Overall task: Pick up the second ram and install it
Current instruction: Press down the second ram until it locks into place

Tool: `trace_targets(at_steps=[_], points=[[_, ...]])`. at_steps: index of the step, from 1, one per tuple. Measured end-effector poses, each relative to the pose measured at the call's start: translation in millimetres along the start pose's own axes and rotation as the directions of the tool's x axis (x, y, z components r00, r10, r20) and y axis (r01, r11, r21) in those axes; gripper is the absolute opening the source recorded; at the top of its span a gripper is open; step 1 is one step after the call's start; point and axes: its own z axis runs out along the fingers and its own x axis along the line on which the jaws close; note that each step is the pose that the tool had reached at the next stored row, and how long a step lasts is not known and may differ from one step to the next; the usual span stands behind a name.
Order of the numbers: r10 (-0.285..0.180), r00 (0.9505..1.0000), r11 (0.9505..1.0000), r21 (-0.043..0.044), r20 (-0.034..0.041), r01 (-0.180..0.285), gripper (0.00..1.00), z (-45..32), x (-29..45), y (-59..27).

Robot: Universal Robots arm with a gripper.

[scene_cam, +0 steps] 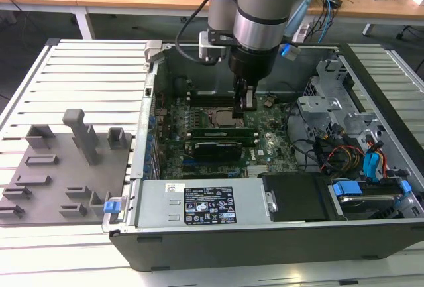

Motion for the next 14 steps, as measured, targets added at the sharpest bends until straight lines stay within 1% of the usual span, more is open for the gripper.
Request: trace_targets(at_steps=[2,3,4,5,7,9,11,14], points=[[0.000,1.0000,1.0000,-0.0046,-0.0004,0.000,0.11,0.8,-0.2,-8.6],[0.000,1.0000,0.9999,-0.0109,-0.0005,0.000,0.11,3.3,-0.5,-18.7],[0.000,1.0000,0.9999,-0.0129,-0.0006,0.000,0.11,7.1,-0.4,-23.4],[0.000,1.0000,0.9999,-0.0133,-0.0005,0.000,0.11,11.3,-0.2,-25.7],[0.000,1.0000,0.9999,-0.0145,-0.0006,0.000,0.11,18.9,0.7,-27.3],[-0.002,1.0000,0.9999,-0.0153,-0.0007,0.002,0.11,23.1,5.2,-27.7],[-0.003,1.0000,0.9999,-0.0165,-0.0007,0.003,0.11,30.8,6.5,-29.5],[-0.004,1.0000,0.9999,-0.0166,-0.0016,0.004,0.11,35.5,6.7,-29.8]])
